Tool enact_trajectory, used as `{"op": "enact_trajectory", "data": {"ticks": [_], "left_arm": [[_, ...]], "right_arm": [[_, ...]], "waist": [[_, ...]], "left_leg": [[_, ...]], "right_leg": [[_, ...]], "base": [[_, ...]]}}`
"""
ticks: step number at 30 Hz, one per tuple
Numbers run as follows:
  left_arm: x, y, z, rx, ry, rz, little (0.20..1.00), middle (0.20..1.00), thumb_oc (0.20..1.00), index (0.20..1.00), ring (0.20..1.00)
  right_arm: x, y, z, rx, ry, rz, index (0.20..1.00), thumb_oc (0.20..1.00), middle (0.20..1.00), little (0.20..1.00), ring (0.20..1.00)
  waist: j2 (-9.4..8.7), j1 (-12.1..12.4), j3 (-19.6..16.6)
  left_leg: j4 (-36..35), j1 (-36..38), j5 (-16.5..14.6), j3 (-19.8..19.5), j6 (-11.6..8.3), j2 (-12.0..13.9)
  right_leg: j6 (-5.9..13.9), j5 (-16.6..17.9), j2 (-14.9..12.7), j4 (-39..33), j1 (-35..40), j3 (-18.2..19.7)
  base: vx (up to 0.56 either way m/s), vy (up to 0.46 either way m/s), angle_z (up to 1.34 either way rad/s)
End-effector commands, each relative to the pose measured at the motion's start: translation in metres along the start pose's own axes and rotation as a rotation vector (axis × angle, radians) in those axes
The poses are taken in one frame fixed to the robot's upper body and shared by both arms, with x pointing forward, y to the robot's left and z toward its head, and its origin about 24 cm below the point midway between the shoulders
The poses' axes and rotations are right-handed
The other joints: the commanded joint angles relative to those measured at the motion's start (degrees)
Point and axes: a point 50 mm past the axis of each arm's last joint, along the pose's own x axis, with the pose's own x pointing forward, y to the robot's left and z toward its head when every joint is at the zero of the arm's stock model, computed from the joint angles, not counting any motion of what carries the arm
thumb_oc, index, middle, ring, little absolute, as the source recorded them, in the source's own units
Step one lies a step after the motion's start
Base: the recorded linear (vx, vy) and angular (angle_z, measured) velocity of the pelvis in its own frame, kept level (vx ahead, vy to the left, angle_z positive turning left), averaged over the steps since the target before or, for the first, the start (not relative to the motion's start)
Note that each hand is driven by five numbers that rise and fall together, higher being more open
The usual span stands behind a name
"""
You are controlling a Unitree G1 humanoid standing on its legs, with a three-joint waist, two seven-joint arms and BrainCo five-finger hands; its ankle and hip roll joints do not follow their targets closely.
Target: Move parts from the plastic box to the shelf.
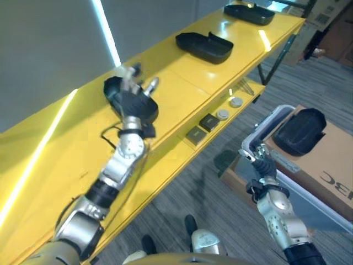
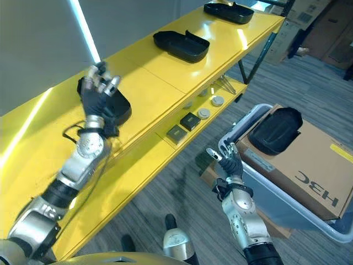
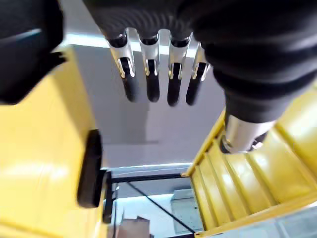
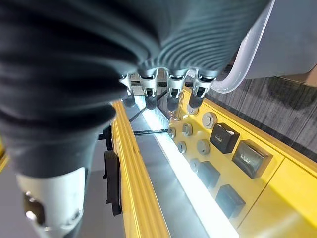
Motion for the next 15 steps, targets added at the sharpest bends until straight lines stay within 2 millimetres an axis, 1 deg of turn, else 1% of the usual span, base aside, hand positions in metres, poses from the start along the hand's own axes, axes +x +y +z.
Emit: {"op": "enact_trajectory", "data": {"ticks": [1, 3, 6, 7, 12, 15], "left_arm": [[0.008, 0.013, -0.002, 0.029, 0.001, 0.027, 0.200, 0.200, 0.200, 0.200, 0.200], [-0.001, 0.019, -0.004, 0.017, -0.002, 0.036, 0.200, 0.200, 0.200, 0.200, 0.200], [-0.005, 0.022, -0.005, 0.025, -0.006, 0.038, 0.200, 0.200, 0.200, 0.200, 0.200], [-0.009, 0.025, -0.006, 0.030, -0.001, 0.046, 0.200, 0.200, 0.200, 0.200, 0.200], [-0.011, 0.030, -0.010, 0.035, 0.017, 0.049, 0.200, 0.200, 0.200, 0.200, 0.200], [-0.012, 0.027, -0.012, 0.015, 0.035, 0.014, 0.200, 0.200, 0.200, 0.200, 0.200]], "right_arm": [[0.002, 0.004, 0.027, 0.024, -0.135, 0.011, 1.000, 1.000, 1.000, 1.000, 1.000], [0.000, 0.002, 0.028, 0.033, -0.146, 0.005, 1.000, 1.000, 1.000, 1.000, 1.000], [-0.001, 0.001, 0.027, 0.035, -0.147, 0.003, 1.000, 1.000, 1.000, 1.000, 1.000], [-0.003, -0.001, 0.026, 0.037, -0.146, -0.001, 1.000, 1.000, 1.000, 1.000, 1.000], [-0.004, -0.001, 0.026, 0.039, -0.142, -0.002, 1.000, 1.000, 1.000, 1.000, 1.000], [-0.005, 0.001, 0.025, 0.039, -0.134, -0.002, 1.000, 1.000, 1.000, 1.000, 1.000]], "waist": [[-2.21, 0.9, -0.9], [-2.31, 1.5, 0.0], [-2.36, 1.7, 0.3], [-2.45, 2.0, 0.4], [-2.54, 2.4, 0.7], [-2.50, 2.4, 0.9]], "left_leg": [[4.6, -3.8, 0.0, 0.9, -1.17, 3.5], [4.3, -4.2, 0.3, 0.7, -1.20, 3.6], [4.1, -4.3, 0.5, 0.7, -1.25, 3.7], [4.0, -4.5, 0.7, 0.6, -1.35, 3.8], [3.7, -4.6, 1.0, 0.9, -1.59, 4.1], [3.6, -4.5, 1.1, 1.1, -1.61, 4.3]], "right_leg": [[3.17, -5.3, -1.4, 2.5, -0.9, -2.3], [3.20, -5.1, -1.4, 2.4, -1.4, -2.6], [3.25, -4.9, -1.4, 2.0, -1.3, -2.7], [3.30, -4.7, -1.4, 1.8, -1.3, -2.9], [3.42, -4.5, -1.4, 1.5, -1.2, -3.0], [3.49, -4.5, -1.4, 1.6, -1.2, -3.0]], "base": [[-0.09, -0.035, 0.03], [-0.09, -0.029, 0.08], [-0.02, -0.013, 0.14], [-0.01, -0.021, 0.10], [0.00, -0.005, 0.01], [0.00, 0.000, 0.00]]}}
